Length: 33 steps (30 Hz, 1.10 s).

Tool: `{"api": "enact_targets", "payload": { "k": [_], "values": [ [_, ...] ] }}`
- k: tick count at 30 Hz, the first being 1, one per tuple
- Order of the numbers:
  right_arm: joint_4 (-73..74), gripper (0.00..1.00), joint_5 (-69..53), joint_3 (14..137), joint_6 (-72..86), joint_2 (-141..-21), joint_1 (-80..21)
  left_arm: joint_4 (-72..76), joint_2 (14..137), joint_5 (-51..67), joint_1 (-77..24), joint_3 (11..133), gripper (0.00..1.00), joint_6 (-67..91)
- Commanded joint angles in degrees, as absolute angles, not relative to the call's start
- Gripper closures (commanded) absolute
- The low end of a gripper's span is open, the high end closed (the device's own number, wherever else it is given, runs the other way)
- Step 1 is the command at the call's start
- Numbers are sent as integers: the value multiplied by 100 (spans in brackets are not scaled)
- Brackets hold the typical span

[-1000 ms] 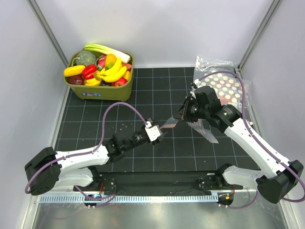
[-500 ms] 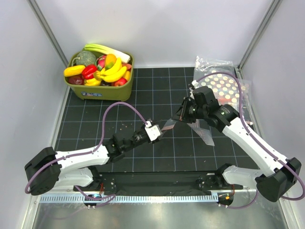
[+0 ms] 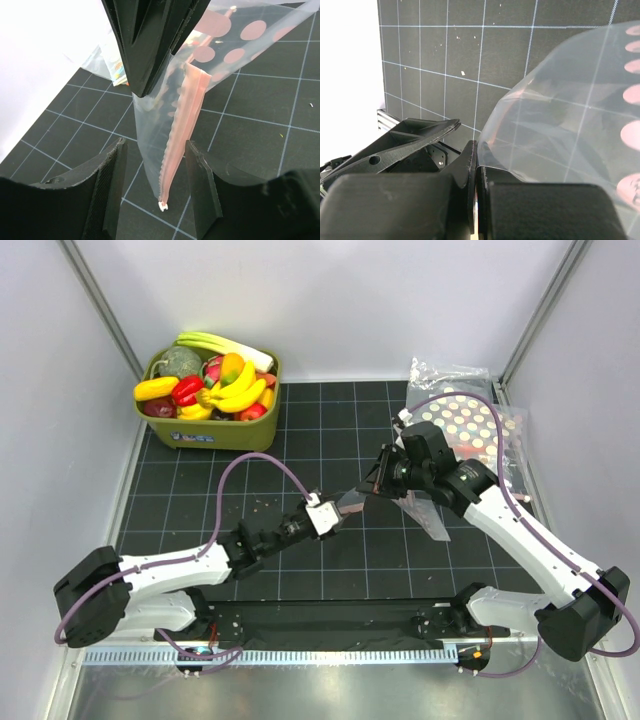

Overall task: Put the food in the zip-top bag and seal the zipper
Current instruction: Pick up the zipper food storage bag at the center of the board.

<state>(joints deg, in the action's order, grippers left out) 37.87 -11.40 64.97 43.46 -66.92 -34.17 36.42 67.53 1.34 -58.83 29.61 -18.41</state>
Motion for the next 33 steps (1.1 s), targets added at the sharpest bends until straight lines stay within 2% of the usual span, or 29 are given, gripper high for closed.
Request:
{"api": "enact_targets", "payload": {
  "k": [1, 16, 22, 26, 33],
  "values": [
    [3577, 99, -1292, 6504, 4377, -6715, -3480, 3938, 6811, 88, -5897, 3190, 47, -1837],
    [3489, 99, -1450, 6469, 4535, -6908, -3586, 3893, 6987, -255, -5906, 3270, 55, -1793],
    [3472, 99, -1267, 6399, 4816, -6891, -3586, 3902, 7110, -509, -6090, 3296, 49, -2029],
    [3656, 99, -853, 6495, 4913, -6856, -3569, 3920, 7049, -835, -6249, 3261, 32, -2127],
    [4078, 99, -80, 6644, 5247, -6724, -3577, 4078, 6750, -721, -6363, 3024, 29, -2232]
  ]
}}
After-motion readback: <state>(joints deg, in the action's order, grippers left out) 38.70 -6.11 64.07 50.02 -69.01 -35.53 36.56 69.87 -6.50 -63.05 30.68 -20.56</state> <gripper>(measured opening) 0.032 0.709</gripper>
